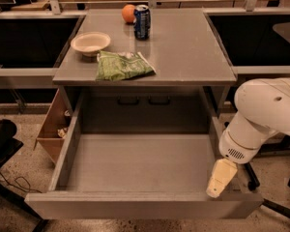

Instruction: Open top drawer

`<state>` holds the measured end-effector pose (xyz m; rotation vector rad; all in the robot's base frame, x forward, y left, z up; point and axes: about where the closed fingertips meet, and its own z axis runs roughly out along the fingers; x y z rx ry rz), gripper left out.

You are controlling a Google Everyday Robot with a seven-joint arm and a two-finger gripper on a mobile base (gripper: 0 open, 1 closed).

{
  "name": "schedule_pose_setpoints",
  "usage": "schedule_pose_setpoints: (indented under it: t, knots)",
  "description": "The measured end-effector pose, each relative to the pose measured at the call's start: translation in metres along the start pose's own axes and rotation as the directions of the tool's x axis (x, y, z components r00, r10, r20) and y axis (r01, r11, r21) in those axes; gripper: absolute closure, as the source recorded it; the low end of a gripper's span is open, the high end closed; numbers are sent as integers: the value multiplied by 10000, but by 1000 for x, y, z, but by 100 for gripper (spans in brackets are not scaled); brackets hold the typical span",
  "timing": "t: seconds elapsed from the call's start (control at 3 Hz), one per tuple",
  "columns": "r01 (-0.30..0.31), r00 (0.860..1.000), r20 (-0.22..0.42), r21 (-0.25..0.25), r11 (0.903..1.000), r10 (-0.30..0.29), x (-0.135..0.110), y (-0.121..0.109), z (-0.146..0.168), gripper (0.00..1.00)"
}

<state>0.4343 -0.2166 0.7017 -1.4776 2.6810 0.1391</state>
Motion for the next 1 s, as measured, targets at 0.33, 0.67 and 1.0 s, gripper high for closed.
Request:
schedule_pose_setpoints:
  t: [0.33, 0.67, 1.0]
  knots:
    - [1, 10000, -1, 0, 10000, -1, 0, 0, 0, 19]
    - [326, 9989, -351, 61, 9995, -323, -11, -1, -43, 7]
    - [563, 9971, -546, 646, 9963, -528, -24, -5, -130, 0]
